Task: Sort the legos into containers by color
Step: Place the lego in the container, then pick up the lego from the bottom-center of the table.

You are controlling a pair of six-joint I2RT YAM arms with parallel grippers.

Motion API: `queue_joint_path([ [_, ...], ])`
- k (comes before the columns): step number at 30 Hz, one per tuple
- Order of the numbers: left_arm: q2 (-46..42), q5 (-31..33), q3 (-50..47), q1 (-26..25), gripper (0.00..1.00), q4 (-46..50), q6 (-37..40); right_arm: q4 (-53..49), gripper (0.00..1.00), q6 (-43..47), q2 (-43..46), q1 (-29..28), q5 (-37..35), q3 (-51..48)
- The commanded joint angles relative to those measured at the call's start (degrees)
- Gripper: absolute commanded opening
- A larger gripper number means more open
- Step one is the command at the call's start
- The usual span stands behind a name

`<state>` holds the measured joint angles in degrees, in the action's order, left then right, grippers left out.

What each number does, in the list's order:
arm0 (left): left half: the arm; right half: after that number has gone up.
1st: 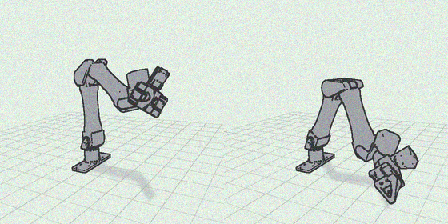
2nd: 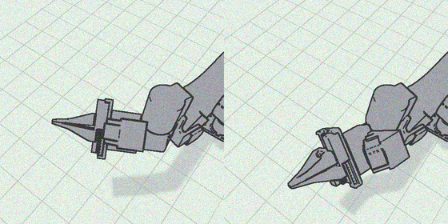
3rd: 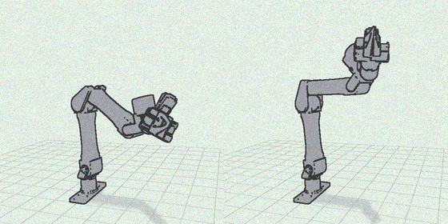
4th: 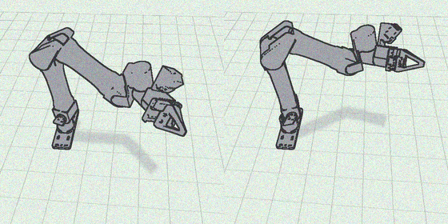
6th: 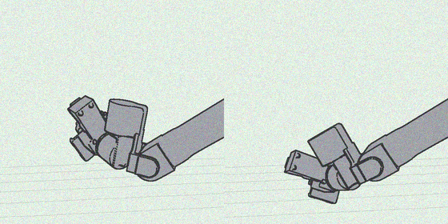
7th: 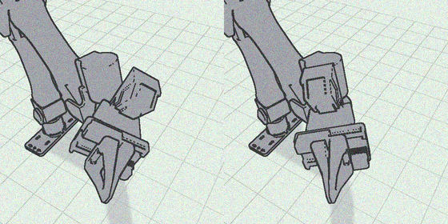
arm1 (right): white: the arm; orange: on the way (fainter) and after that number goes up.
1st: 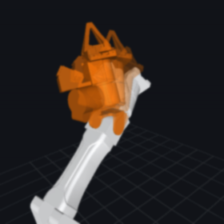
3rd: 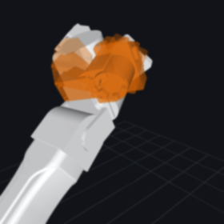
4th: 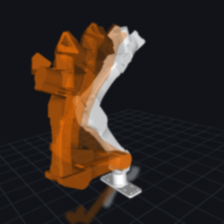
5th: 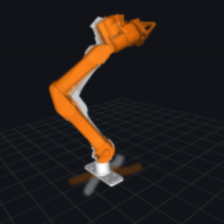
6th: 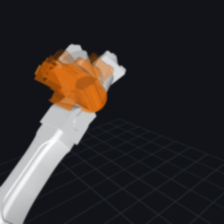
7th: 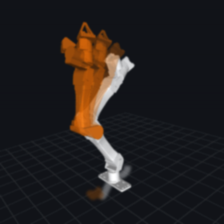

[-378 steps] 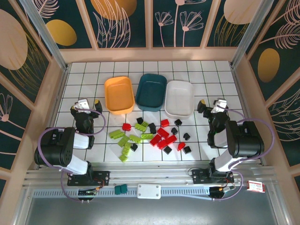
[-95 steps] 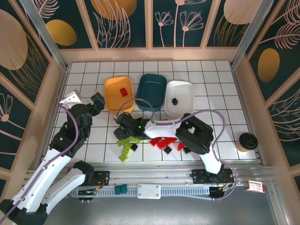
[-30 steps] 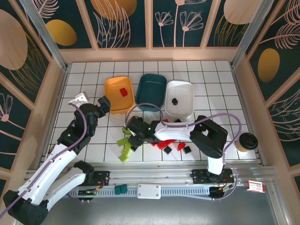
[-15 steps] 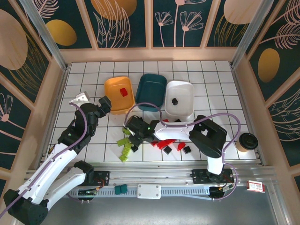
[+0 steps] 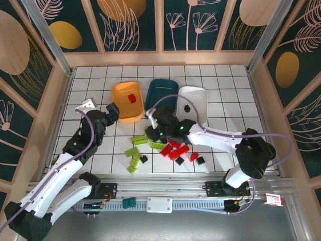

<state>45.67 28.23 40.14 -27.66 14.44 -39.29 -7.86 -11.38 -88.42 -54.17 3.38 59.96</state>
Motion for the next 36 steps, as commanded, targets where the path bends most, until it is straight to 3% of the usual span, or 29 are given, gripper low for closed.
queue_joint_path([
  [1,0.1,-1.7,-1.4,0.2,0.99,-1.8,-1.0,4.8,0.05,-2.8,0.8,6.7,0.4,-0.6],
  [7,1.2,-4.5,-2.3,0.1,0.99,-1.9,-1.7,7.5,0.04,-3.2,-8.3,14.8,-2.8,5.1],
  [13,2.0,-7.2,-4.7,0.2,0.99,-2.7,-3.2,7.9,0.06,-3.2,-17.4,17.8,-3.4,12.2],
  [15,2.3,-8.0,-5.4,0.2,0.99,-3.1,-3.5,7.7,0.19,-3.1,-19.4,18.1,-4.0,14.0],
  [17,2.6,-8.4,-5.8,0.2,0.99,-3.2,-3.7,6.7,0.50,-3.2,-20.8,18.1,-5.0,15.8],
  [20,2.7,-8.4,-5.8,0.2,0.99,-3.1,-3.7,6.4,0.69,-2.8,-19.6,17.5,-4.7,16.2],
  [24,1.7,-7.6,-5.5,0.2,0.99,-2.8,-3.5,6.4,0.76,-1.4,-14.7,12.9,-5.3,13.2],
  [29,-0.5,-6.1,-4.9,0.2,0.99,-2.0,-3.0,3.8,0.80,1.6,-11.5,2.5,-6.9,9.5],
  [36,-2.8,-3.7,-3.7,0.2,0.99,-0.1,-2.0,0.0,0.79,5.7,-17.3,-8.1,-8.0,12.4],
])
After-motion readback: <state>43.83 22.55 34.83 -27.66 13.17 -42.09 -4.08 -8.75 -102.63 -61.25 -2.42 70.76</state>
